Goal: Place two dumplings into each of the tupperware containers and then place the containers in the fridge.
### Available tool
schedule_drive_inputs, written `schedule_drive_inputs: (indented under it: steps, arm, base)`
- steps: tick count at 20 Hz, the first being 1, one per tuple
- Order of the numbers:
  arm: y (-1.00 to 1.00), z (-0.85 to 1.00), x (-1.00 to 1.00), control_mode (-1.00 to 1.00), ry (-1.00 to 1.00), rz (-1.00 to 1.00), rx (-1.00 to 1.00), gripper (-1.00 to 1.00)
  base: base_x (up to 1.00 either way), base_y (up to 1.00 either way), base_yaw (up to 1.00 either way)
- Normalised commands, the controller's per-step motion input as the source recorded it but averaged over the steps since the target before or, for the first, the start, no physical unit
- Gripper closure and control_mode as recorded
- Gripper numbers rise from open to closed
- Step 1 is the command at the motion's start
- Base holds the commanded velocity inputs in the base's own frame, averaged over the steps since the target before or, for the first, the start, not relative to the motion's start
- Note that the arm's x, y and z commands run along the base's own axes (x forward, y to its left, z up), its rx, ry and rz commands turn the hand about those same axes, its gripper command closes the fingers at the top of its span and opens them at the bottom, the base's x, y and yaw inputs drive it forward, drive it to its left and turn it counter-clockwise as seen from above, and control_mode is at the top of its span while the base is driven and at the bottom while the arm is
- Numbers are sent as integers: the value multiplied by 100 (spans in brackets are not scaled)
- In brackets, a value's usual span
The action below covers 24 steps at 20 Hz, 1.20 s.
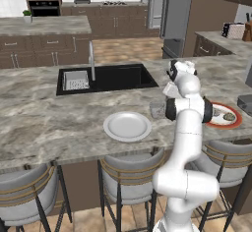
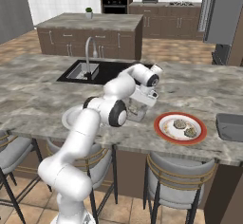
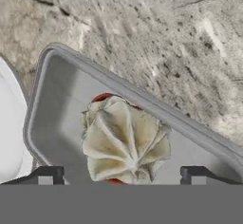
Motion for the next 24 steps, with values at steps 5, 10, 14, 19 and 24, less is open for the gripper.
schedule_drive_inputs:
  steps: [5, 10, 14, 19, 24]
  arm:
    - [0, 59, -100, -100, -74, -5, 18, -100]
    - [12, 63, -100, -100, -72, -10, 9, -100]
    - [46, 43, -100, -100, -58, -10, -4, -100]
    - [49, 79, -98, -100, -13, 5, -40, -100]
    - [10, 39, -39, -100, 10, 18, -53, -100]
  base:
    - [0, 0, 0]
    - [0, 0, 0]
    - [0, 0, 0]
    - [0, 0, 0]
    - [0, 0, 0]
